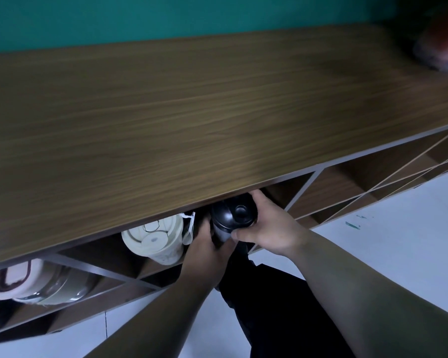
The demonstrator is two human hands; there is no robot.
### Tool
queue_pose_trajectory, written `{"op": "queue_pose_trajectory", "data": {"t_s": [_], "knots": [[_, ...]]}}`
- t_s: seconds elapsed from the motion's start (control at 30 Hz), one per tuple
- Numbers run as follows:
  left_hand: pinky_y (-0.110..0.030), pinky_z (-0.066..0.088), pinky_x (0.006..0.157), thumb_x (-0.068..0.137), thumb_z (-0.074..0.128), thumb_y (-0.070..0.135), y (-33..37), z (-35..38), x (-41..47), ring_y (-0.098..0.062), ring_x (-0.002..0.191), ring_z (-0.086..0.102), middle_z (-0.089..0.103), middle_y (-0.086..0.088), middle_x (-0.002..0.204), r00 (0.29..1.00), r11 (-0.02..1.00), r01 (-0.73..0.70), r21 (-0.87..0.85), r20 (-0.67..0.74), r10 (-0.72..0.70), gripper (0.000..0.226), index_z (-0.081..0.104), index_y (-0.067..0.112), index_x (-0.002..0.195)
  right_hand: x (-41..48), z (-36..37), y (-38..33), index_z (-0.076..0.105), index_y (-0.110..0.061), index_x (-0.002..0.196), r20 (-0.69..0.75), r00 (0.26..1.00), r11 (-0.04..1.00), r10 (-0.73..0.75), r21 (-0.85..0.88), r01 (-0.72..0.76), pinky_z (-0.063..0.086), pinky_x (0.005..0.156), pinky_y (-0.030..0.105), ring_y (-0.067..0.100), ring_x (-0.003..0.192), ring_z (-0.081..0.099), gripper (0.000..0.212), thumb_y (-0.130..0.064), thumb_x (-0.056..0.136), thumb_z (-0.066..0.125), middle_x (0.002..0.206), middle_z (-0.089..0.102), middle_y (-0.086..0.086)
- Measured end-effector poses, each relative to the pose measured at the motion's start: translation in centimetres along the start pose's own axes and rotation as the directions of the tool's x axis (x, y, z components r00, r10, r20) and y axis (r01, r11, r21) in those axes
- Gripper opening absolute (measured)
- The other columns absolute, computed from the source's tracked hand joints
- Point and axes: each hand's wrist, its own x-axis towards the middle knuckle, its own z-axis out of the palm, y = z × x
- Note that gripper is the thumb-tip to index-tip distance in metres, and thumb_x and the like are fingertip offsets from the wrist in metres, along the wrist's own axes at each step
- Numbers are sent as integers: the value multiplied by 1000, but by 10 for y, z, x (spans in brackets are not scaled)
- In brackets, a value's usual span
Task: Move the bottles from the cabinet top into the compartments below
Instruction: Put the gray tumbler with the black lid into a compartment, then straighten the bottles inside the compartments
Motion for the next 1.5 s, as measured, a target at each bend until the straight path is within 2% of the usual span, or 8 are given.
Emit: {"op": "queue_pose_trajectory", "data": {"t_s": [0.23,0.47,0.57,0.73,0.93,1.03,1.27,1.5], "knots": [[-38,51,107,82,70,55,-1,0,-1,1,125,61,66,23,132,1000,998,23,-58,-1,-23,71,41,41,145,-1,-2,-3,37,-46,141,3,1000,999,13,-47,-13,50,103,37,7,116,62,106,-50,46,82,129,62,-14],[-21,53,95,85,77,30,2,-13,-27,7,108,67,72,28,109,980,991,134,-15,149,-130,41,55,51,113,-21,-12,-8,22,-43,152,11,1000,996,1,-86,0,38,110,31,3,136,41,112,-33,61,87,148,39,-17],[-1,46,70,94,73,20,12,-45,-53,12,84,64,61,24,100,937,973,223,52,263,-229,33,54,35,117,-48,-14,-19,19,-38,156,-40,999,991,-10,-136,5,38,113,35,4,141,34,104,-27,73,80,156,33,-14],[-15,45,81,89,77,33,15,-106,-84,-11,118,59,61,14,118,928,941,315,126,167,-333,36,51,39,113,-92,18,-57,41,-36,147,-210,956,963,-206,-217,160,44,102,25,1,129,48,71,-28,84,71,139,49,-16],[-38,52,99,77,80,44,1,-127,-106,-20,111,67,67,5,118,933,931,358,70,12,-359,69,44,24,132,-93,71,-80,25,-34,155,-44,977,955,-211,-225,196,40,106,28,10,137,44,86,-40,82,71,156,32,-13],[-38,47,108,86,79,39,3,-128,-102,-22,132,54,49,-6,152,954,950,300,86,-24,-299,92,24,21,158,-80,85,-87,21,-29,156,-47,978,966,-201,-174,190,34,107,25,10,143,36,98,-40,77,77,158,29,-11],[-23,36,105,90,78,33,10,-133,-84,-7,136,46,49,13,148,987,986,160,-49,-27,-161,107,1,25,165,-49,95,-103,46,-27,132,-42,989,986,-143,-90,139,42,93,24,8,118,53,83,-33,59,86,131,51,-9],[-25,42,105,94,70,28,12,-128,-77,-6,127,58,62,20,135,993,991,71,-115,-86,-82,72,32,45,153,-40,103,-102,57,-35,120,-38,986,986,-163,-48,161,50,87,23,5,109,62,66,-38,60,83,121,60,-12]]}}
